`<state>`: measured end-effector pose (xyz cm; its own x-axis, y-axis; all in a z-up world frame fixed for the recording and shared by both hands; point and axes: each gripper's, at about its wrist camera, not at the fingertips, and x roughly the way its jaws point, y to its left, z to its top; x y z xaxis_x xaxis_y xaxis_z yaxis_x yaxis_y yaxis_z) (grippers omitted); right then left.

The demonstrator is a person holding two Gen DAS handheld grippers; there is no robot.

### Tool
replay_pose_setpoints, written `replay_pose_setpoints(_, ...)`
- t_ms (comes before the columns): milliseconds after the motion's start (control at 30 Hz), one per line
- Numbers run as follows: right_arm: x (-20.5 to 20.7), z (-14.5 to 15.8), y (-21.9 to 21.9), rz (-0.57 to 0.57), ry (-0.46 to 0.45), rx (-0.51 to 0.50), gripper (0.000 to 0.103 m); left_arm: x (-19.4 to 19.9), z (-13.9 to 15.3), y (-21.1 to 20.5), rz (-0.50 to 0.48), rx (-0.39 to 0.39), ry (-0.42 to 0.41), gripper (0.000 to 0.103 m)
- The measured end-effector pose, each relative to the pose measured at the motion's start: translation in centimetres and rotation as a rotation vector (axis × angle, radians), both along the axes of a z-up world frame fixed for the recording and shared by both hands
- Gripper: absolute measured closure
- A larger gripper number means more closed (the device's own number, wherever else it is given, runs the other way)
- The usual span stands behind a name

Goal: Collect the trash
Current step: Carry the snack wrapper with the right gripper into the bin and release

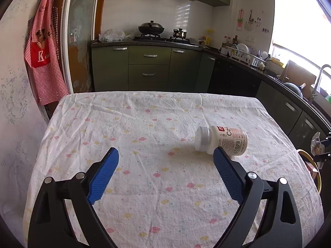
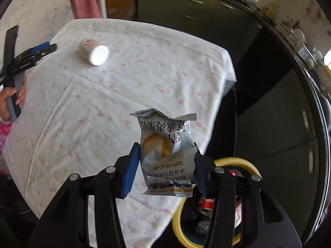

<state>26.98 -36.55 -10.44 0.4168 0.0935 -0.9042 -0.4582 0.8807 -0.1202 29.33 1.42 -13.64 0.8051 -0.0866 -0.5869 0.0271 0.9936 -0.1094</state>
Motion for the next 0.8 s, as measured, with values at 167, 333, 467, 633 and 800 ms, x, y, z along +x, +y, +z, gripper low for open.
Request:
replay_pose_setpoints(167, 1.3, -2.3, -8.0, -0.221, 0.065, -0.04, 0.055, 0.0, -0.1, -0.1, -0.004, 0.005, 0.003, 0.012)
replay_pose_setpoints(333, 2.9, -5.0, -12.4, -0.363, 0.139, -0.055, 0.055, 0.0, 0.0, -0.1, -0.006, 0.007, 0.0, 0.012)
replay_pose_setpoints(467, 4.0, -6.2, -14.7, -0.444, 0.131, -0.045, 0.031, -0.1, 0.0, -0.3, -0.012, 0.011, -0.001, 0.012)
replay_pose_setpoints(633, 2.5, -5.3, -16.4, -0.578, 0.076, 0.016, 0.029, -0.1, 0.0, -0.6, -0.02, 0.017, -0.003, 0.012)
replay_pose_setpoints(800, -3.2, -3.2, -12.3, -0.524, -0.025, 0.205, 0.027, -0.1, 0.0, -0.6, -0.026, 0.014, 0.0, 0.012)
